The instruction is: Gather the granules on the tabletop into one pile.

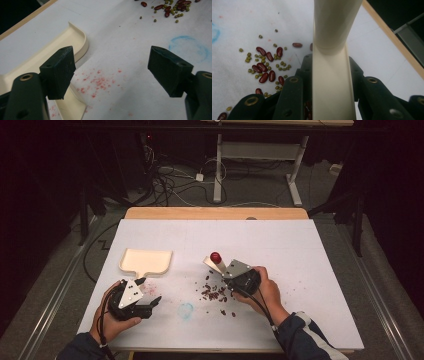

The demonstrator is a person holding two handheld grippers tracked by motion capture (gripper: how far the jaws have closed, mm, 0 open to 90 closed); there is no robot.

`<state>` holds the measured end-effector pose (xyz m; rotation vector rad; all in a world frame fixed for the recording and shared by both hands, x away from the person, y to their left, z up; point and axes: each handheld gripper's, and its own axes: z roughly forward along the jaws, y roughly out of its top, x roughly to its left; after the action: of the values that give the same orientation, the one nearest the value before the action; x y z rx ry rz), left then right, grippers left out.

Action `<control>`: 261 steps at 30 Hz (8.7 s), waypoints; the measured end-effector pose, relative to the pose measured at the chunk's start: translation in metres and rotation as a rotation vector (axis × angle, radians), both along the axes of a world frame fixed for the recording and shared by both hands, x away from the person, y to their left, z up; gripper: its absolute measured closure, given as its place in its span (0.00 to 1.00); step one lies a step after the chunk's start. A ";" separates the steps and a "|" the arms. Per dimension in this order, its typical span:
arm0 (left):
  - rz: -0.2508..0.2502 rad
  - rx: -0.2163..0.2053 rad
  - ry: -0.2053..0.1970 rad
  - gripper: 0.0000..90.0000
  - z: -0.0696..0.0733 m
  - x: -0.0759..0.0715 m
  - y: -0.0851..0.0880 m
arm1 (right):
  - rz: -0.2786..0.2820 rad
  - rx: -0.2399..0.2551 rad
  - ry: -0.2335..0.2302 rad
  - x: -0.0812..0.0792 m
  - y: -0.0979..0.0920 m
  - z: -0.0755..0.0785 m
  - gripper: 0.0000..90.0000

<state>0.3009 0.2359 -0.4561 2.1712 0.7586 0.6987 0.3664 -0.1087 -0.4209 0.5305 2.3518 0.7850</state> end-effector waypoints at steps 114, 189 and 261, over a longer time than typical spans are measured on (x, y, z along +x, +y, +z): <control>-0.019 -0.029 0.023 0.23 0.002 0.007 -0.001 | 0.417 0.279 0.176 0.057 -0.048 0.020 0.75; -0.009 -0.016 0.041 0.23 0.000 0.006 0.002 | 0.592 -0.014 0.077 0.044 -0.017 -0.015 0.74; -0.061 0.002 0.032 0.24 0.004 0.006 -0.006 | -0.404 0.405 0.023 -0.010 -0.068 0.004 0.75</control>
<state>0.3072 0.2296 -0.4522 2.2028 0.7051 0.6352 0.3561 -0.1766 -0.4167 1.1474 2.0056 1.0606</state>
